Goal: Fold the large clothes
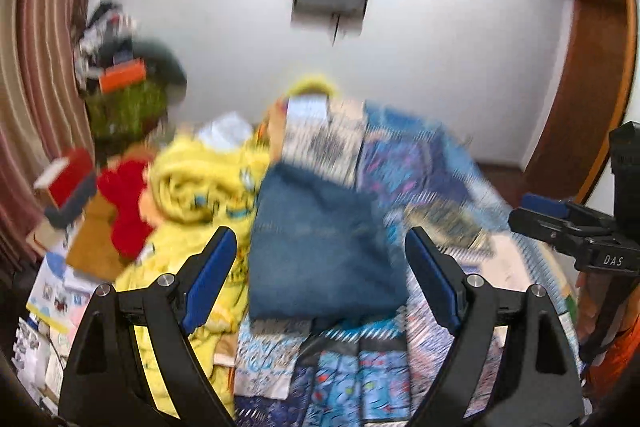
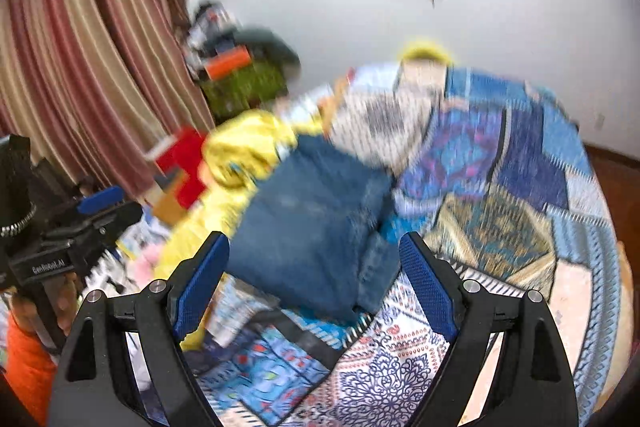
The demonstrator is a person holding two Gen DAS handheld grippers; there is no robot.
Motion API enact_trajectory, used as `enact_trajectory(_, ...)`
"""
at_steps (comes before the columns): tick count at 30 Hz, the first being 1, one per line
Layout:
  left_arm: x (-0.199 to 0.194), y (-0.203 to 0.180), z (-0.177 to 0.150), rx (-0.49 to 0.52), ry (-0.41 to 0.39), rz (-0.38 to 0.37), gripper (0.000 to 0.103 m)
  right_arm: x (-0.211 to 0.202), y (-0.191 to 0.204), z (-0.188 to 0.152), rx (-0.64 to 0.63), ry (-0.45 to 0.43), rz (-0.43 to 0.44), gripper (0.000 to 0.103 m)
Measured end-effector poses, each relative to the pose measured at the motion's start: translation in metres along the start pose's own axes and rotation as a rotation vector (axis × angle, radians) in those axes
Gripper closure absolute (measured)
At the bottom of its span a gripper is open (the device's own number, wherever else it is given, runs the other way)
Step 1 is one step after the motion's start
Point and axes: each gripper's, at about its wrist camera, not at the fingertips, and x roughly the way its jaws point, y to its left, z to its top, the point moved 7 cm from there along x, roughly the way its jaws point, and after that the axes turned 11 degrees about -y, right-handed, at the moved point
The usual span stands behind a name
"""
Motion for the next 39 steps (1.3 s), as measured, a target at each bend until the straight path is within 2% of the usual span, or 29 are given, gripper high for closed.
enact_trajectory(6,-0.083,-0.036,0.028,0.032,-0.208,-0.022,0.017,-0.083,0.038,0.03,-0.002,-0.23,0.039,0.018)
enact_trajectory(13,-0.146,-0.056,0.021,0.03,-0.345,-0.004,0.017,-0.145,0.074,0.025,-0.055,-0.394,0.048,0.018)
enact_trajectory(16,-0.162,-0.059,0.013,0.014,-0.376,0.008,0.017,-0.152,0.078,0.019,-0.072,-0.418,0.026,0.017)
enact_trajectory(18,-0.17,-0.063,0.008,0.031,-0.39,0.028,0.014,-0.153,0.078,0.014,-0.093,-0.421,-0.02,0.008)
enact_trajectory(21,-0.176,-0.07,0.002,0.069,-0.409,0.055,0.007,-0.152,0.076,0.008,-0.114,-0.431,-0.069,0.0)
enact_trajectory(22,-0.178,-0.072,0.0,0.072,-0.412,0.057,0.003,-0.152,0.077,0.007,-0.117,-0.43,-0.076,0.0)
enact_trajectory(25,-0.181,-0.074,-0.003,0.066,-0.417,0.056,0.001,-0.156,0.076,0.004,-0.117,-0.425,-0.092,0.0)
enact_trajectory(39,-0.181,-0.074,-0.01,0.043,-0.404,0.068,0.001,-0.163,0.07,-0.001,-0.123,-0.419,-0.131,0.0)
